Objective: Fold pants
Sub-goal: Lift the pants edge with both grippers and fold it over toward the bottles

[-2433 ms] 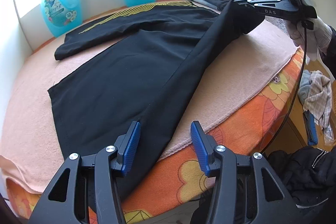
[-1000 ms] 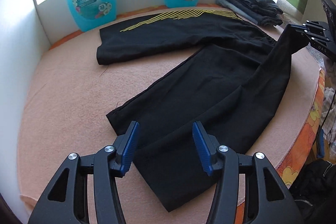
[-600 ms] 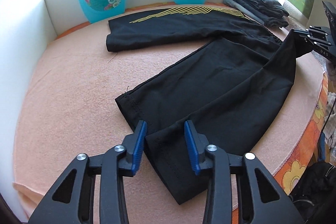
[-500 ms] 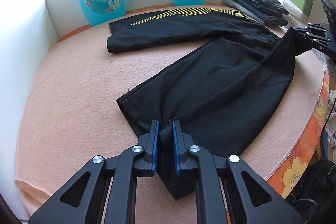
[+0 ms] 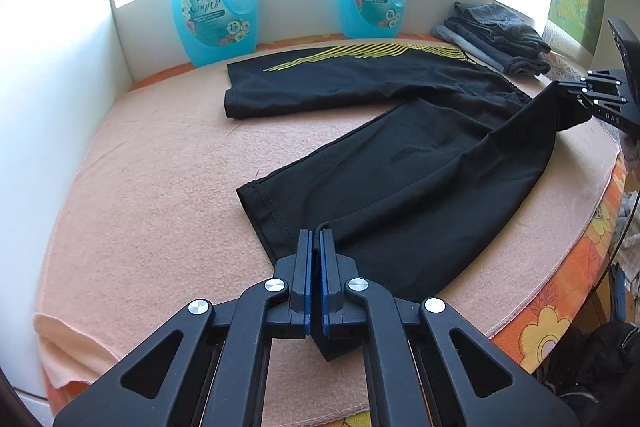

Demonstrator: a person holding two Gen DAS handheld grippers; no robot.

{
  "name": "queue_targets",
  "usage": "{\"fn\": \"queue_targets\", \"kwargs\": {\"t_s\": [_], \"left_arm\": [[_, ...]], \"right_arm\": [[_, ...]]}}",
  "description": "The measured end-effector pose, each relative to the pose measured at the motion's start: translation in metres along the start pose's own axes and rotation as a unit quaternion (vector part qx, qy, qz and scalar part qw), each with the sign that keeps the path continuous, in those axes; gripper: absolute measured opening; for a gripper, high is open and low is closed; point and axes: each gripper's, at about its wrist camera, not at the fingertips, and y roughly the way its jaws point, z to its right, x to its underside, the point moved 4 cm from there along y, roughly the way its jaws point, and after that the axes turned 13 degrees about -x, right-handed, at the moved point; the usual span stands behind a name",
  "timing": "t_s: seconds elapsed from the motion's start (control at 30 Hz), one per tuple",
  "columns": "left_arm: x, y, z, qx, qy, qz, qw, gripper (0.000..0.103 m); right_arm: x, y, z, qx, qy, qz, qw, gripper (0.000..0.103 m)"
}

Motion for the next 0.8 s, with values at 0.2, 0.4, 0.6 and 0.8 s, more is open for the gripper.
{"fn": "queue_targets", "kwargs": {"t_s": [0.2,0.4,0.6,0.8], "left_arm": [[-0.038,-0.022,-0.012,-0.011,-0.033,0.056,0.9978,0.002],[-0.086,-0.021,-0.031,-0.023,-0.090,0.104,0.9902,0.002],[-0.136,-0.001,-0.044,-0.032,-0.127,0.142,0.9811,0.002],[-0.177,0.034,-0.054,-0.026,-0.156,0.152,0.9757,0.002]], "right_arm": [[-0.009,-0.004,0.003,0.011,0.003,0.009,1.000,0.002],[-0.035,-0.009,0.013,0.041,-0.002,0.031,0.999,0.002],[-0.078,-0.006,0.043,0.074,-0.010,0.049,0.996,0.002],[-0.123,0.018,0.083,0.102,-0.015,0.052,0.993,0.002]]}}
